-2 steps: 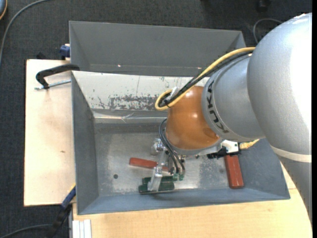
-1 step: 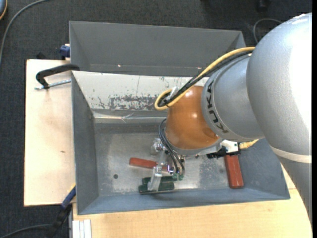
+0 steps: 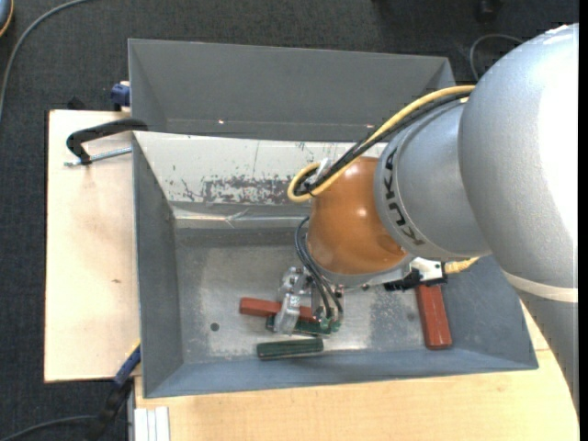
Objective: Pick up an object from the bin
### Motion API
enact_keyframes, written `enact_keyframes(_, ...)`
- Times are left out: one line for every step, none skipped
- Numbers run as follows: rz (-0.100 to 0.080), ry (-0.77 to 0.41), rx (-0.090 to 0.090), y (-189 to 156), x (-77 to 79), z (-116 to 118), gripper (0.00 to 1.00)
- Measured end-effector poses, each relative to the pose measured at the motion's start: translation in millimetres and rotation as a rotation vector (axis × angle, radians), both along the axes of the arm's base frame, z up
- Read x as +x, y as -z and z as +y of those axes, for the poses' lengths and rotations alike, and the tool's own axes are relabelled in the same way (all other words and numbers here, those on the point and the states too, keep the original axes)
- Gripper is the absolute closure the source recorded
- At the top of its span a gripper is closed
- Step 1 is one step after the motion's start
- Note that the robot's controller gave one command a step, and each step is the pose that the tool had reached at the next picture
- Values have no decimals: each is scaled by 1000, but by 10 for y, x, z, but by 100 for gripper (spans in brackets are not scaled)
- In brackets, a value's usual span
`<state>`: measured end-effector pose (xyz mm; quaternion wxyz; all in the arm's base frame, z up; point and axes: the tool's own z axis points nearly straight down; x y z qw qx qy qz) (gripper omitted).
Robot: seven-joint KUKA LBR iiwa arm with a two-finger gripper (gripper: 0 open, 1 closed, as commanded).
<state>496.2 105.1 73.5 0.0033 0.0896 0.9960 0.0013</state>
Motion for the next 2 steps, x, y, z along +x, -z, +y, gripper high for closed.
enact_keyframes(-1, 0, 1, -423, 20, 8, 100)
enact_keyframes(-2, -2, 1, -931, 43, 18, 100)
